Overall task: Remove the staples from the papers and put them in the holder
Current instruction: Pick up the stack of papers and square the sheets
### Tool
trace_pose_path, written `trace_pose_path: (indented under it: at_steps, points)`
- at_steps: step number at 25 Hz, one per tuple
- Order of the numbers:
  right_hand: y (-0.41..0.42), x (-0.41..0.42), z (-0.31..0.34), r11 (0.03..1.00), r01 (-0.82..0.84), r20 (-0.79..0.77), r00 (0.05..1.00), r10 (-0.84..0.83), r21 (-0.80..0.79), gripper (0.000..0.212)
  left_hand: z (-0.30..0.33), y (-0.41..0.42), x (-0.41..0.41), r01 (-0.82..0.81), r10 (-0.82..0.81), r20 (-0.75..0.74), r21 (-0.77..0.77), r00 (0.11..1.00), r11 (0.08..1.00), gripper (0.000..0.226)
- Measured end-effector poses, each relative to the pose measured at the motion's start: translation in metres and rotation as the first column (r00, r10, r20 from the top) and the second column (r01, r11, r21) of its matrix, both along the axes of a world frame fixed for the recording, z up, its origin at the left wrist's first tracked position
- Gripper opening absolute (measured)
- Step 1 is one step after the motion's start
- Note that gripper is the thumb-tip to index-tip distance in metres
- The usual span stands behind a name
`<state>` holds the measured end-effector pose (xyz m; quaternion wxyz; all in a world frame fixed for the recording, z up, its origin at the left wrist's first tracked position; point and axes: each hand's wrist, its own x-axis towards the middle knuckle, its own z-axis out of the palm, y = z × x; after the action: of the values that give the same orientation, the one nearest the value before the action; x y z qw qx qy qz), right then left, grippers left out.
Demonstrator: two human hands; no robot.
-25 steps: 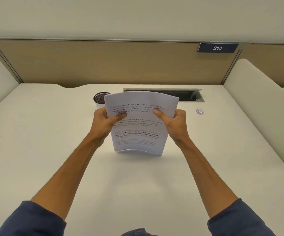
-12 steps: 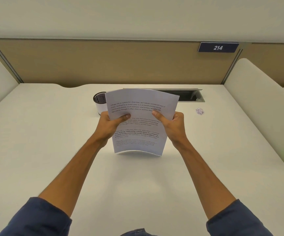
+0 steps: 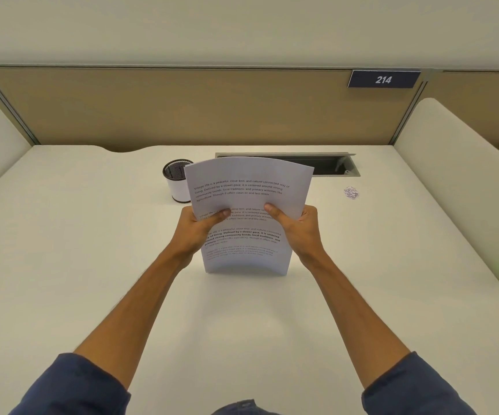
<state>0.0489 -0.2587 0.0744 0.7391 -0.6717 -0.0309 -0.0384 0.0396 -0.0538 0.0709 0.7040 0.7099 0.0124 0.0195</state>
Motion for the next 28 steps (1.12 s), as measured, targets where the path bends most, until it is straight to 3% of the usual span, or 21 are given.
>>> trace_pose_path:
  at_steps: [10,16,19,23,28]
  points:
    - [-0.008,-0.001,-0.013,0.999,-0.013,-0.007,1.0,0.013,-0.051,0.013,-0.007,-0.007,-0.004,-0.033,0.033,-0.002,-0.029,0.999,0.999,0.021]
    - [-0.027,-0.008,-0.037,0.996,-0.025,-0.052,0.998,0.02,-0.09,0.021,-0.007,0.01,0.0,-0.213,0.208,-0.049,-0.316,0.977,0.925,0.023]
    - [-0.025,-0.015,-0.049,0.994,0.071,-0.165,0.985,-0.056,0.085,0.018,-0.01,0.017,0.005,-0.277,0.249,-0.124,-0.502,0.961,0.82,0.031]
    - [-0.01,-0.021,-0.056,0.935,0.035,-0.332,0.939,0.091,0.353,0.023,-0.019,0.011,0.008,-0.307,0.22,-0.215,-0.659,0.952,0.686,0.038]
    - [-0.003,-0.015,-0.049,0.961,0.067,-0.316,0.948,0.022,0.269,0.011,-0.024,0.001,0.007,-0.338,0.171,-0.308,-0.646,0.936,0.685,0.047]
